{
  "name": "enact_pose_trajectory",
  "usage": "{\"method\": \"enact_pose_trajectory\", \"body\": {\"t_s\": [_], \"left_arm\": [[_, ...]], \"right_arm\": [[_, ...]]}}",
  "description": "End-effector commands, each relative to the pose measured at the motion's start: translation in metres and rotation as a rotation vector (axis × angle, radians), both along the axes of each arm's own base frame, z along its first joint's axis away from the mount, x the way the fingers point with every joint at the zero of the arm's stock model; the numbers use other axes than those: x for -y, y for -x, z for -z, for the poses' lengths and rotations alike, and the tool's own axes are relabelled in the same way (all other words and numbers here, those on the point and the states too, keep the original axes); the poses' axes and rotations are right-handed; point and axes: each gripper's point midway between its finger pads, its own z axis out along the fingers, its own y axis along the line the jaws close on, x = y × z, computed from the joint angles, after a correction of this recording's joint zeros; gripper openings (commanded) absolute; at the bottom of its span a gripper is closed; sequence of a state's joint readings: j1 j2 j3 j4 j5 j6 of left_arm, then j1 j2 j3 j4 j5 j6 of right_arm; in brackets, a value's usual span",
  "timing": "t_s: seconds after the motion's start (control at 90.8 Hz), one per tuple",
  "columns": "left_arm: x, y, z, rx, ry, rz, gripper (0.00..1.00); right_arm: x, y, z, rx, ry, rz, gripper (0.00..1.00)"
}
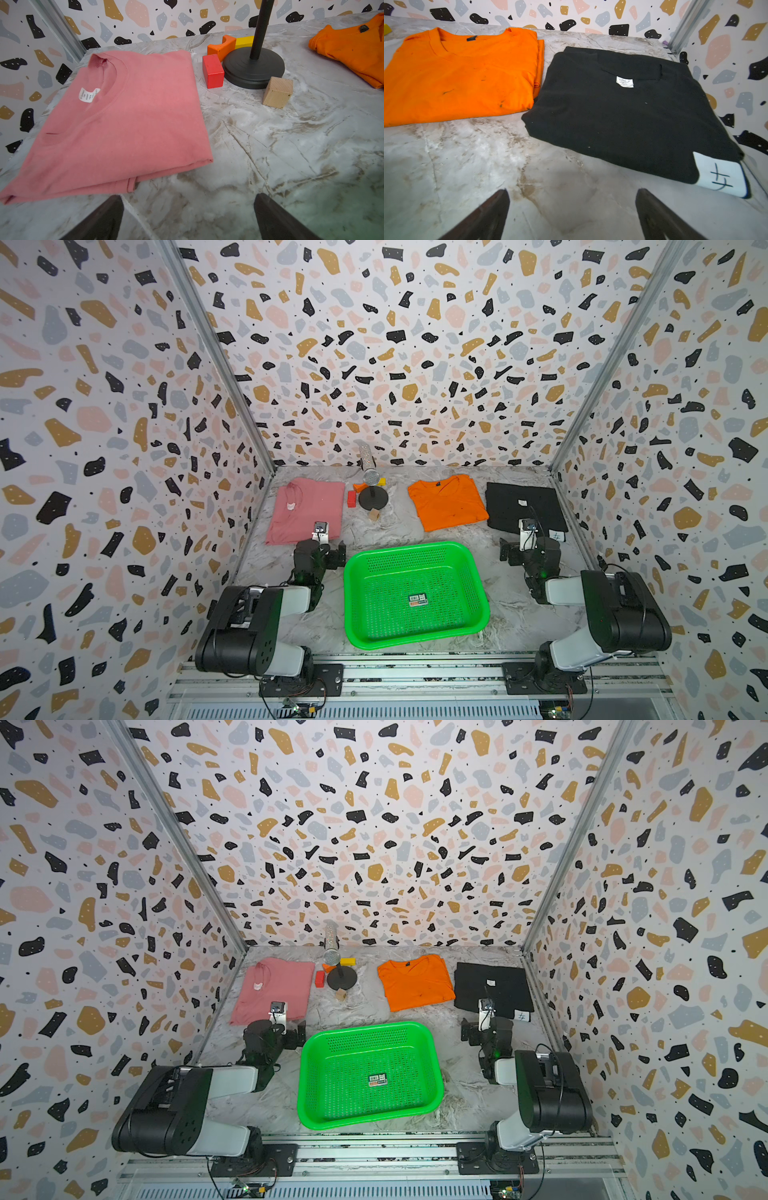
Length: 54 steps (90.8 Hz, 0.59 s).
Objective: Put the folded t-shirts into the basket
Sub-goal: Adjust the bin at the center of the board.
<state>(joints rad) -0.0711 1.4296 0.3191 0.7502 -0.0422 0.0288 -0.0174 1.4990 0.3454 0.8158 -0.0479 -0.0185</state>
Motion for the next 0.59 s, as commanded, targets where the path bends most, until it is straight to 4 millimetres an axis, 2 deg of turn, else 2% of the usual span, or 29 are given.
{"method": "enact_pose_trajectory", "body": {"t_s": [0.0,0.077,0.099,0.154,0.176,0.231,0.286,0.33,0.374,0.451,0.584], "left_arm": [[-0.011,-0.012,-0.031,0.053,0.043,-0.052,1.0],[-0.005,-0.016,-0.044,0.03,0.078,0.006,1.0],[0.0,-0.015,-0.041,0.001,0.086,0.037,1.0],[0.013,-0.013,-0.041,-0.077,0.112,0.118,1.0],[0.019,-0.015,-0.047,-0.102,0.124,0.15,1.0],[0.03,-0.013,-0.051,-0.2,0.164,0.207,1.0],[0.044,-0.013,-0.068,-0.241,0.233,0.275,1.0],[0.053,-0.009,-0.081,-0.274,0.295,0.328,1.0],[0.062,-0.002,-0.089,-0.325,0.352,0.365,1.0],[0.075,0.01,-0.103,-0.4,0.397,0.445,1.0],[0.087,0.032,-0.115,-0.502,0.414,0.556,1.0]], "right_arm": [[0.014,-0.003,-0.042,0.0,-0.01,0.1,1.0],[0.029,-0.003,-0.073,-0.033,-0.082,0.235,1.0],[0.032,-0.003,-0.083,-0.037,-0.1,0.263,1.0],[0.034,0.002,-0.095,-0.079,-0.141,0.306,1.0],[0.034,0.003,-0.103,-0.088,-0.17,0.325,1.0],[0.041,0.009,-0.114,-0.123,-0.278,0.442,1.0],[0.041,0.013,-0.123,-0.155,-0.383,0.516,1.0],[0.023,0.008,-0.13,-0.187,-0.431,0.423,1.0],[-0.007,-0.001,-0.137,-0.213,-0.509,0.265,1.0],[-0.036,0.0,-0.132,-0.333,-0.598,0.162,1.0],[-0.079,0.028,-0.111,-0.562,-0.4,0.056,0.98]]}}
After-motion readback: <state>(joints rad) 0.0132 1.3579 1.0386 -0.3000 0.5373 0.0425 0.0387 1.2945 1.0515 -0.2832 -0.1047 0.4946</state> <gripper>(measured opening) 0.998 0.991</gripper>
